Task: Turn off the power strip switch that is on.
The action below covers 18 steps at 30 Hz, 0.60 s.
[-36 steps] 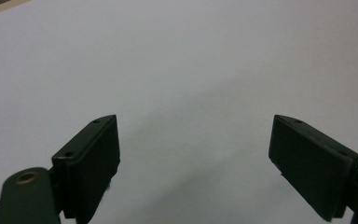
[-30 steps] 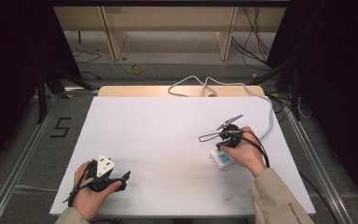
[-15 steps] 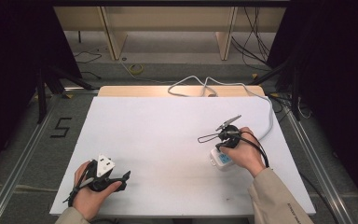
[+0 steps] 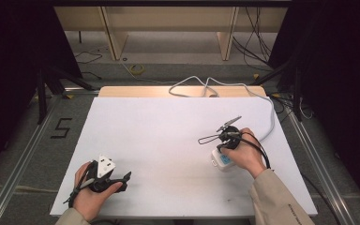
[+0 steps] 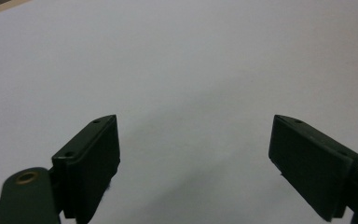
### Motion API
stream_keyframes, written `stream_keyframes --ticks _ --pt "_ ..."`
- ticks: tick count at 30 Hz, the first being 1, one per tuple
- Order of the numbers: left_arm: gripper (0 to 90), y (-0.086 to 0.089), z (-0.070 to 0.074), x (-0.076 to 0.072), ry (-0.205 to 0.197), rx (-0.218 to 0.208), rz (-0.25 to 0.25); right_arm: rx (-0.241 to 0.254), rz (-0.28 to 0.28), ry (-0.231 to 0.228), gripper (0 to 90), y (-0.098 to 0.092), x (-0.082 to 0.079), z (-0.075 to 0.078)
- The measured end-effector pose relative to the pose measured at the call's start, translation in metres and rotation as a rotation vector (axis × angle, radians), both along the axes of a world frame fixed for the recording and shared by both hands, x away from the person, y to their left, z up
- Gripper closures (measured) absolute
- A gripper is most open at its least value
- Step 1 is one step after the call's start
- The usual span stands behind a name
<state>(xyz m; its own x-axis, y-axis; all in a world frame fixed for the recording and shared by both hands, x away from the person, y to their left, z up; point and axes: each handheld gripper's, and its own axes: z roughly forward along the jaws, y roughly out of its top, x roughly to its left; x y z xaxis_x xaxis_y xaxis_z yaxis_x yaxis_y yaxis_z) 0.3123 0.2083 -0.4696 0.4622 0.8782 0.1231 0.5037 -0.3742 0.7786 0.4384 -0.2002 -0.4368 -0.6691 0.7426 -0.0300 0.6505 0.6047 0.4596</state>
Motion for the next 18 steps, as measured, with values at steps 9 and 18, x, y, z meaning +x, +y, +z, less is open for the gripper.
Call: stream_keyframes --ticks 9,18 --pt "16.0 0.0001 0.0003 -0.0006 -0.001 -0.001 0.003 -0.005 -0.012 0.0 90.0 0.0008 -0.0005 -0.0003" --pt "16.0 -0.0001 0.0004 -0.0011 -0.001 0.001 0.002 -0.009 -0.019 0.0 90.0 0.0018 -0.0009 -0.0003"
